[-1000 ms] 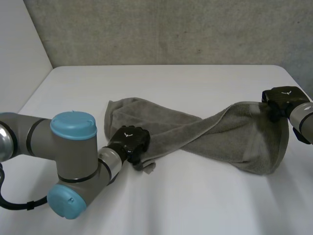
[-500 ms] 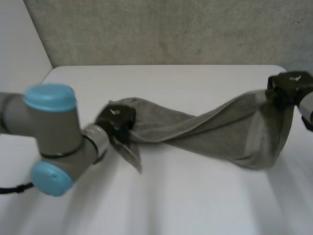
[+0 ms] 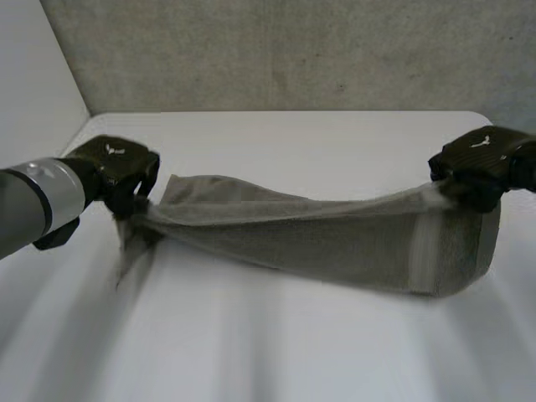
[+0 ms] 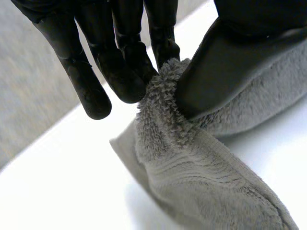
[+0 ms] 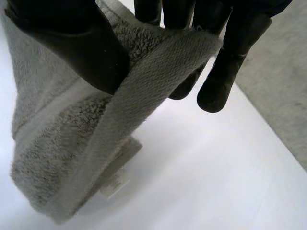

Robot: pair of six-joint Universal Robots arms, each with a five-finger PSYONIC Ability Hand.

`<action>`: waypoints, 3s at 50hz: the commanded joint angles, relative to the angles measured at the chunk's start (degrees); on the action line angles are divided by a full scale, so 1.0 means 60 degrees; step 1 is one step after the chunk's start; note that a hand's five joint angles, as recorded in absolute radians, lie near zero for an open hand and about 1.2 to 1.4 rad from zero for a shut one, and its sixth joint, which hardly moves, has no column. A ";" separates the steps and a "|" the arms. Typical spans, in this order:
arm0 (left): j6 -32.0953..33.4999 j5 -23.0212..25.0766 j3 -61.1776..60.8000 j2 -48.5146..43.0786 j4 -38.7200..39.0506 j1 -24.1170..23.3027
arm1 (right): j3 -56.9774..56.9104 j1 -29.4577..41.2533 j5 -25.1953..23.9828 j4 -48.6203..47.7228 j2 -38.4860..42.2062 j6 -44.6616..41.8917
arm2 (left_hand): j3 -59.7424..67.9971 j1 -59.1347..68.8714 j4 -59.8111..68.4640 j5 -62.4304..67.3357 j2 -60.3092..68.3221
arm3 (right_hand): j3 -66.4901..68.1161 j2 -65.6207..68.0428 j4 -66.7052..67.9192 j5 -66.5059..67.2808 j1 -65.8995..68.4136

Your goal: Fold the towel.

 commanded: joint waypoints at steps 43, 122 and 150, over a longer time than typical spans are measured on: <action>-0.1848 0.2725 -0.1571 -0.0814 0.5820 0.1639 | -0.0621 0.2251 0.0677 -0.3653 0.2078 -0.0017 | 0.0106 0.0567 0.0070 0.0273 0.0208 | 0.0535 0.0888 0.0587 0.0659 0.0789; -0.2739 0.0062 0.7741 -0.2352 0.5674 0.0423 | -1.1164 0.2470 0.3519 -0.3422 0.4553 0.1886 | 0.0106 0.0567 0.0070 0.0273 0.0208 | 0.0535 0.0888 0.0587 0.0659 0.0789; 0.0361 0.2757 -0.2160 -0.2864 0.7037 0.1521 | -0.1602 0.1577 0.0325 -0.1648 0.3647 0.0058 | 0.0106 0.0567 0.0070 0.0273 0.0208 | 0.0535 0.0888 0.0587 0.0659 0.0789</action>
